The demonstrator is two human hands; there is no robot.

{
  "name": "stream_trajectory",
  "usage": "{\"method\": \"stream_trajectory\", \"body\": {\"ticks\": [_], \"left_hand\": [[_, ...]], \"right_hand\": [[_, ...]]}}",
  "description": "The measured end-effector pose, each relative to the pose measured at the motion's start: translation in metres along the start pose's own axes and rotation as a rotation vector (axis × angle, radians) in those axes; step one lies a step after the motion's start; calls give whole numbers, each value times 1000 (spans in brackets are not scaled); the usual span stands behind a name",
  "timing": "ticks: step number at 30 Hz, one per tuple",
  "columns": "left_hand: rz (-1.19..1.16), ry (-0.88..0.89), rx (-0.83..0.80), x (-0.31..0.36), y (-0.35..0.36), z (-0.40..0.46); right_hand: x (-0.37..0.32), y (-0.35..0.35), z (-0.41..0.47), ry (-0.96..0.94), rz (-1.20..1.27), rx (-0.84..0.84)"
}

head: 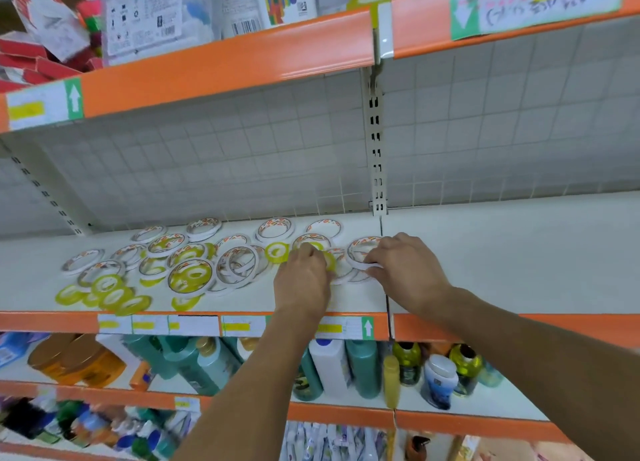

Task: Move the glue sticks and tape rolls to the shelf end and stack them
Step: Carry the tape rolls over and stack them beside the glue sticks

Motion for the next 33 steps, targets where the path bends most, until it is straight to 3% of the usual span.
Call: {"method": "stream_trajectory", "body": {"ticks": [21,28,33], "left_hand": [[-71,244,-59,137,41,18],[-115,240,-200,147,67,17],[-128,247,-215,147,67,16]], "right_hand": [[115,-22,-72,228,-72,-62],[125,-11,-84,247,11,-183],[125,-5,-82,257,28,-221]]}}
Point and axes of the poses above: each hand's wrist, its own z-axis towards the middle knuckle, its own y-axis out of the palm, x = y × z, the point moved 7 cm from there along z, towards the middle knuckle, and after that the axes turned 9 degrees about -z, right-handed, at the moved point
